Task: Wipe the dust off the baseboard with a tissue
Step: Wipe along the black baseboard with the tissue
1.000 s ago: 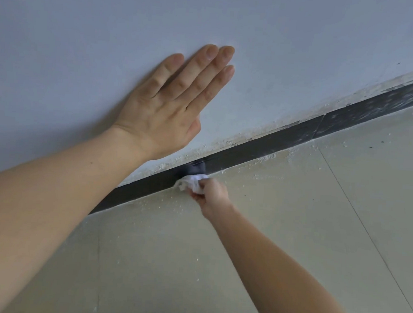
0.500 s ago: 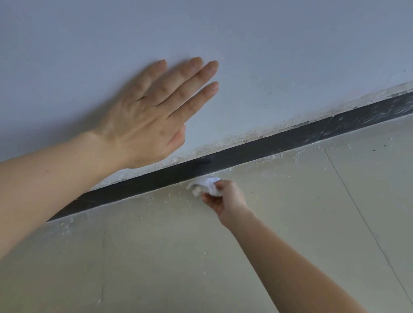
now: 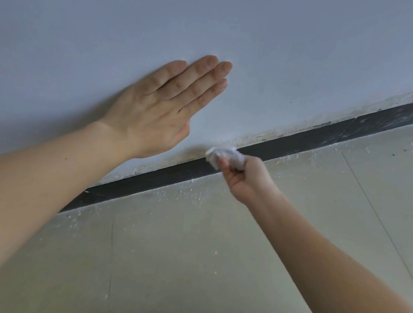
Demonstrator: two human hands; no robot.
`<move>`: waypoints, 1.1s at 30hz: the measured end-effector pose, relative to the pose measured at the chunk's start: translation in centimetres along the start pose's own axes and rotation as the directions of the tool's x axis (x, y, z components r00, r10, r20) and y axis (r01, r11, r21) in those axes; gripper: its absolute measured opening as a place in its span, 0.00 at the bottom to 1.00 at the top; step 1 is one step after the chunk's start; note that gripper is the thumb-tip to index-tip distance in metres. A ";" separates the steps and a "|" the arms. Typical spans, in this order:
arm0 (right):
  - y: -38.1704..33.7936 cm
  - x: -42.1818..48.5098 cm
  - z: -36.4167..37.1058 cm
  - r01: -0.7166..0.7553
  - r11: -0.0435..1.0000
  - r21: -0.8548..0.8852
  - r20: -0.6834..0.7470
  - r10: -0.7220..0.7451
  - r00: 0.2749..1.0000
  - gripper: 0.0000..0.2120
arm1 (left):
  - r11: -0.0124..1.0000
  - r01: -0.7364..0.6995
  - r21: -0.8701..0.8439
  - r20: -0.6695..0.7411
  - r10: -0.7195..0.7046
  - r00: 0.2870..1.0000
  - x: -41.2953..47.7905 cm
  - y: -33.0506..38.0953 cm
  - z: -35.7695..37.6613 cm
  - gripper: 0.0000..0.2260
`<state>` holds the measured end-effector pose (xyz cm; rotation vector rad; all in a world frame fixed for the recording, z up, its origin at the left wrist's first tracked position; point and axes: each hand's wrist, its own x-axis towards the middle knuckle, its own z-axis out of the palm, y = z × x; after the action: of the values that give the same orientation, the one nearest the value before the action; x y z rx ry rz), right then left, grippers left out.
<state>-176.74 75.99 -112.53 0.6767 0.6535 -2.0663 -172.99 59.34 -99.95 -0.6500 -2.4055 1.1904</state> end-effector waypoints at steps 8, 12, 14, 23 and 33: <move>0.2 -2.0 -2.7 -0.042 0.976 -0.214 -0.226 -0.007 0.974 0.16 | 0.999 0.019 -0.028 0.016 -0.019 1.000 -0.1 -0.2 0.0 0.30; 3.4 -0.3 -0.9 -0.215 0.866 -0.452 -0.217 0.127 0.968 0.09 | 1.000 0.016 0.013 0.039 -0.017 0.999 -0.2 -0.2 -0.2 0.31; 2.7 0.4 0.0 -0.204 0.878 -0.432 -0.201 0.127 0.971 0.11 | 0.999 0.028 0.023 0.058 -0.030 0.998 -0.1 0.0 -0.4 0.31; -6.1 -1.8 -3.0 0.133 0.983 -0.126 -0.479 -0.178 0.860 0.11 | 0.985 0.159 -0.074 0.155 -0.146 0.977 0.4 2.0 -2.5 0.32; 0.0 -1.1 -2.1 -0.214 0.752 -0.623 -0.308 0.015 0.951 0.06 | 0.988 0.123 -0.095 0.118 -0.112 0.987 2.0 -0.3 -3.0 0.33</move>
<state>-175.69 78.01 -113.30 0.5763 1.3823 -1.4716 -173.14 62.25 -97.75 -0.4741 -2.5735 1.0886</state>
